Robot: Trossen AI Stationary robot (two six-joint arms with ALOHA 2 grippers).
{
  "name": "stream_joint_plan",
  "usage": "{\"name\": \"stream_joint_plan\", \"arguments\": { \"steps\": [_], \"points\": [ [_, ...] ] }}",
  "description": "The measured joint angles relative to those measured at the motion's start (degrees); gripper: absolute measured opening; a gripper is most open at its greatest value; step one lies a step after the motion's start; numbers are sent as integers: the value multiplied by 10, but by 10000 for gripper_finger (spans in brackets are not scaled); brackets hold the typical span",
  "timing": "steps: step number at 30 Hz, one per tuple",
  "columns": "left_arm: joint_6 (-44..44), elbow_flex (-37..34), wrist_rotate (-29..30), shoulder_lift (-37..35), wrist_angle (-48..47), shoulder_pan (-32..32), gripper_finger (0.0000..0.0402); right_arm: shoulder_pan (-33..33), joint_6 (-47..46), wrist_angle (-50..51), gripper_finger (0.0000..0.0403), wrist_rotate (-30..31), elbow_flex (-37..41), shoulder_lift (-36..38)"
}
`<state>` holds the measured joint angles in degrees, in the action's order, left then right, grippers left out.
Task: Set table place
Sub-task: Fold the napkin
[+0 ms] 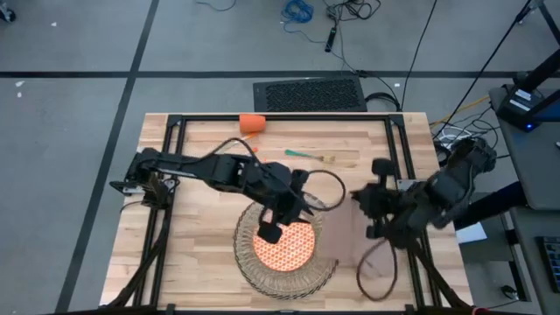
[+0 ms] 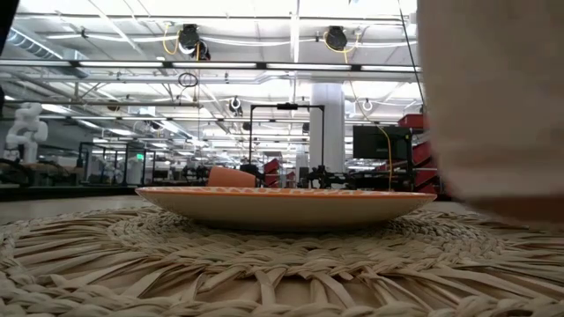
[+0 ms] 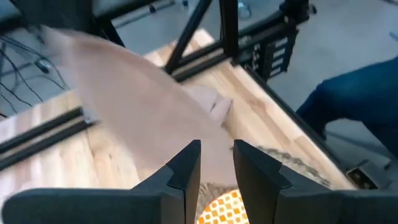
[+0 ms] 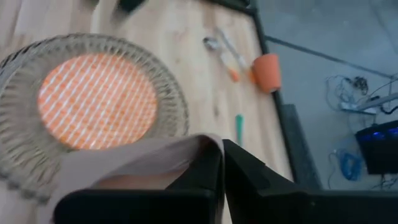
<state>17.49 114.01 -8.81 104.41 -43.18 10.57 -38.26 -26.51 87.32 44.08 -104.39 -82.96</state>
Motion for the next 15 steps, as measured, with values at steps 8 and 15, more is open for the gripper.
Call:
{"name": "stream_joint_plan", "arguments": {
  "steps": [8,15],
  "points": [
    [8,0,142,38,23,-1,81,62,99,0,0,24,-128,0],
    [24,0,297,77,79,9,81,113,139,1,0,24,-164,0]
  ]
}}
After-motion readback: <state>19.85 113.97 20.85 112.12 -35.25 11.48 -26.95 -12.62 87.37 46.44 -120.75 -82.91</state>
